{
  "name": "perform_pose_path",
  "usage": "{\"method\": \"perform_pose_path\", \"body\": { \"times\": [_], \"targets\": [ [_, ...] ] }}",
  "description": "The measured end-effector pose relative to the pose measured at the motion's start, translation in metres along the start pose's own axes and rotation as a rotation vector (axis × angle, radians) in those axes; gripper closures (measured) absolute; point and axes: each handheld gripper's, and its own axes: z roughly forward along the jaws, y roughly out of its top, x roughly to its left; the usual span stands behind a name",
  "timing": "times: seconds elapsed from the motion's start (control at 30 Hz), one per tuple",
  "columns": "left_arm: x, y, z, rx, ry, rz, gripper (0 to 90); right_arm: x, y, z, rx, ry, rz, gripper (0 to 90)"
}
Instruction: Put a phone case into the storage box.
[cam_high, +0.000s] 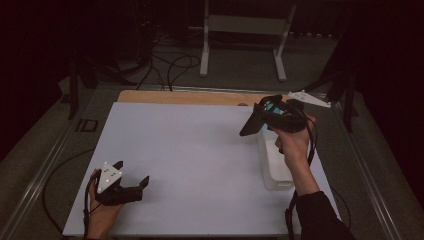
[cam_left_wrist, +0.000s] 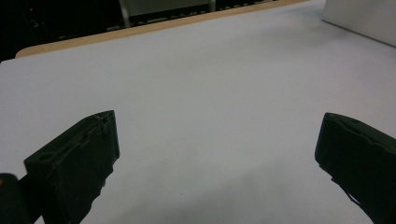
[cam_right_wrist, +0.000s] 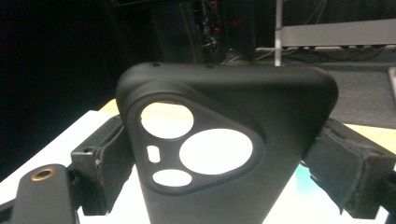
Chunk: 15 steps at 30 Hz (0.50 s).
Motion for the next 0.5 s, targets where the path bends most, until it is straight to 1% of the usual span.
{"method": "perform_pose_path", "body": {
  "times": [0.1,0.27,0.37,0.5],
  "targets": [
    [0.0002,-0.0001,0.0000,0.000,-0.002,-0.003,0.4,-0.0022,0.0025,0.0006,-0.005,-0.015,0.001,13.9],
    [-0.0004,-0.0001,0.0003,-0.002,-0.004,-0.005,0.4,-0.0047,0.0065,0.0011,-0.010,-0.050,-0.013,13.9],
    [-0.0004,-0.0001,0.0005,-0.001,-0.004,-0.006,0.4,-0.0070,0.0081,0.0019,-0.009,-0.079,-0.025,13.9],
    [-0.0006,0.0000,0.0009,-0.001,-0.005,-0.010,0.3,-0.0097,0.0093,0.0023,-0.011,-0.113,-0.023,13.9]
  ]
}}
